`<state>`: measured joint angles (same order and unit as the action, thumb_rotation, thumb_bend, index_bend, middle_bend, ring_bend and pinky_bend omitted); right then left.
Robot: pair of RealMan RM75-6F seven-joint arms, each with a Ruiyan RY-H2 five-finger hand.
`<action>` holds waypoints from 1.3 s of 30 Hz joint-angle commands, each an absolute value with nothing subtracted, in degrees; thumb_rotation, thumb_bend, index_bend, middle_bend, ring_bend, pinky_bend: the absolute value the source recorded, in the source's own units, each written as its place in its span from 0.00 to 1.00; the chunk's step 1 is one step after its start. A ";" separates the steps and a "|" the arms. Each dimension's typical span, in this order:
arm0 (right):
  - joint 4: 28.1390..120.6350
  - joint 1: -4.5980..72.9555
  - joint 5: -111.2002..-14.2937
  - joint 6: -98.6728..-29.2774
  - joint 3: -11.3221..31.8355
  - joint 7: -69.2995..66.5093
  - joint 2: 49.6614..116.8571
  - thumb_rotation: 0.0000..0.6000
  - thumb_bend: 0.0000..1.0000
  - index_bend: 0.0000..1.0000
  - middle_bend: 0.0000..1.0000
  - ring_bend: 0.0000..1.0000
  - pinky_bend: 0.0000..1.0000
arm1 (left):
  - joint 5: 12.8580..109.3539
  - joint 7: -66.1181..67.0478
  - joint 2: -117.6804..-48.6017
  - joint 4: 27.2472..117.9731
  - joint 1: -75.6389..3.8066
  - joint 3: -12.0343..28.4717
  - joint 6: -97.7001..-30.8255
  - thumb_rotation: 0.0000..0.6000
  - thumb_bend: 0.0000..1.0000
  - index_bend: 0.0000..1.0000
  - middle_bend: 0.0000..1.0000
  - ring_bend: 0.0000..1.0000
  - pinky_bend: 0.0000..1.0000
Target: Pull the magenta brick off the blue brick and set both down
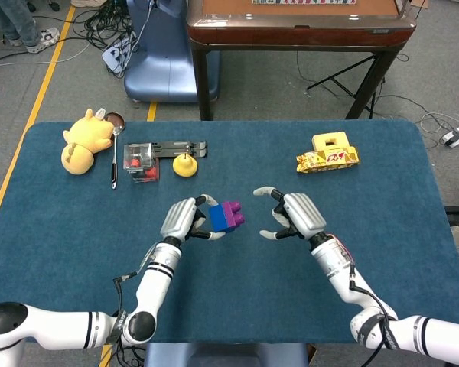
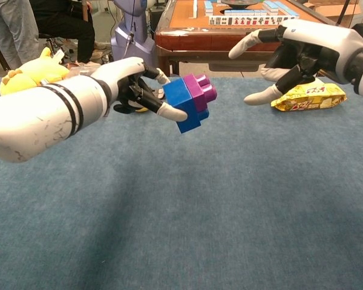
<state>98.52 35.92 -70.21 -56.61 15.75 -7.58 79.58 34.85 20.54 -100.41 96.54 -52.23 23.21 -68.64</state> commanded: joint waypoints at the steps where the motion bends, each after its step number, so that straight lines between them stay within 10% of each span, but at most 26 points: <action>1: 97.62 36.32 -70.09 -56.54 15.97 -8.79 80.52 1.00 0.00 0.26 1.00 1.00 1.00 | 35.59 20.20 -100.72 96.58 -51.99 23.31 -69.03 0.95 0.03 0.65 1.00 0.95 1.00; 39: 92.81 39.66 -70.70 -56.09 16.02 -12.13 86.62 1.00 0.00 0.26 1.00 1.00 1.00 | 34.98 21.28 -102.02 96.58 -51.73 25.22 -68.22 1.00 0.04 0.66 1.00 0.95 1.00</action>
